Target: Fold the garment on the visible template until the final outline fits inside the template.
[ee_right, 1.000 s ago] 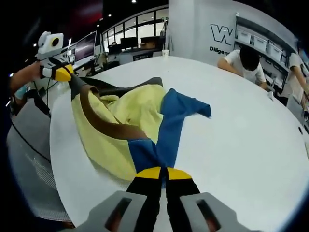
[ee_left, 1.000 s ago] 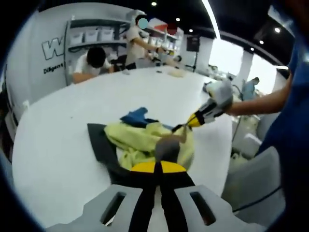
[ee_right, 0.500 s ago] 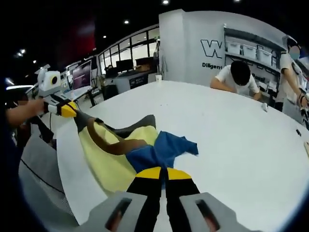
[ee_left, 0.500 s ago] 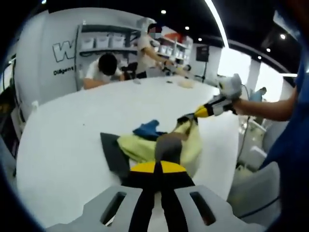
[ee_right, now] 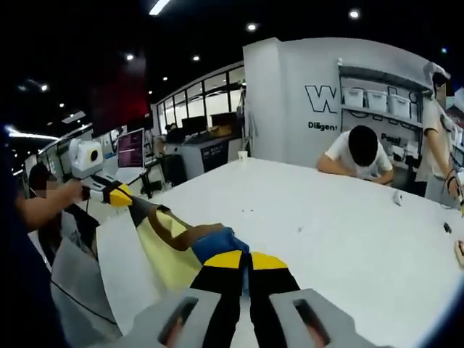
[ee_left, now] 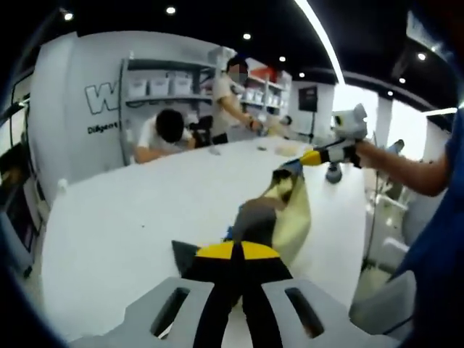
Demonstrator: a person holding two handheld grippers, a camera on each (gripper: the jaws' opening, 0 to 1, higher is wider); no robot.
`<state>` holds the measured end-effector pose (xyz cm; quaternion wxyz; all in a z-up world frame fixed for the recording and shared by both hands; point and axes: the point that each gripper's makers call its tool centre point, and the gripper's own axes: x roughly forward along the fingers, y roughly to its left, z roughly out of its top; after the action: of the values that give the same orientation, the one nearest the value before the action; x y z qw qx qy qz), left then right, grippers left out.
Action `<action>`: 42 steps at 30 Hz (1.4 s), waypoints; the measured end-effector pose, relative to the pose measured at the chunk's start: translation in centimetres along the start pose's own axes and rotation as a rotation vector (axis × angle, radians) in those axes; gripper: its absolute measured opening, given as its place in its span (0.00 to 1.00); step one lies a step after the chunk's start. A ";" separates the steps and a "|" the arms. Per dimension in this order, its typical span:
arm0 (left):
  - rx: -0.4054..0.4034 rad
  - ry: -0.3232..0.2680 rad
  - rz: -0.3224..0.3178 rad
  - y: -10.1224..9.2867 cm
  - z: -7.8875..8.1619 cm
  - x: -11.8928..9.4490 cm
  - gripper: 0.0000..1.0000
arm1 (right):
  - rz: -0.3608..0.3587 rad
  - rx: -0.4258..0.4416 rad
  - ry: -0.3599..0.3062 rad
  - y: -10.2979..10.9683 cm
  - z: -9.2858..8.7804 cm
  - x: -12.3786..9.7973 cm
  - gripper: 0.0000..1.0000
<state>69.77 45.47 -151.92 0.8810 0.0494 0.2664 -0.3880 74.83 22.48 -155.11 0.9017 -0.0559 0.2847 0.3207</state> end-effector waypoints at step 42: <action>0.119 -0.333 0.098 -0.6 21.1 -15.1 0.00 | 0.164 -0.059 -0.548 5.0 24.5 -16.1 0.00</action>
<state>70.01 48.74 -126.24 0.9262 0.0495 0.0907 -0.3625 73.29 24.52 -125.48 0.9141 0.0300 0.0245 0.4036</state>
